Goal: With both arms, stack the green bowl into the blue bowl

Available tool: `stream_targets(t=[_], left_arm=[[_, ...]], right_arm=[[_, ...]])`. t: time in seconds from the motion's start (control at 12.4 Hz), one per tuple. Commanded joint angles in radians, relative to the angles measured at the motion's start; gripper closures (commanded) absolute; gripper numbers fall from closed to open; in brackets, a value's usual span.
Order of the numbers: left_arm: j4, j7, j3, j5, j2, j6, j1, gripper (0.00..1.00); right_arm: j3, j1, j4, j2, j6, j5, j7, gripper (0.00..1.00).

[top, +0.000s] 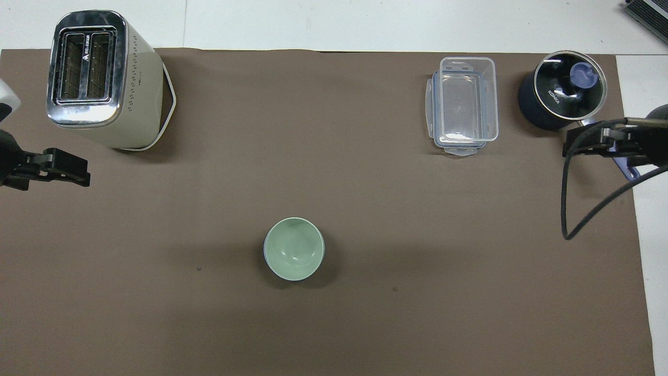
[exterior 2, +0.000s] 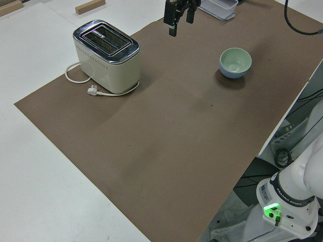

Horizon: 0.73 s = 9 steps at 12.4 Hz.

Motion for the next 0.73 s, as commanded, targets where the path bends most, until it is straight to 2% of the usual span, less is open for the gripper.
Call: stream_targets(t=[0.0, 0.65], left_arm=[[0.016, 0.000, -0.009, 0.015, 0.008, -0.016, 0.010, 0.00], [0.016, 0.000, -0.009, 0.015, 0.008, -0.016, 0.010, 0.00]], right_arm=[[0.008, -0.008, 0.057, 0.021, -0.053, -0.011, -0.025, 0.00], [0.009, -0.002, 0.019, 0.007, -0.037, 0.032, -0.070, 0.00]])
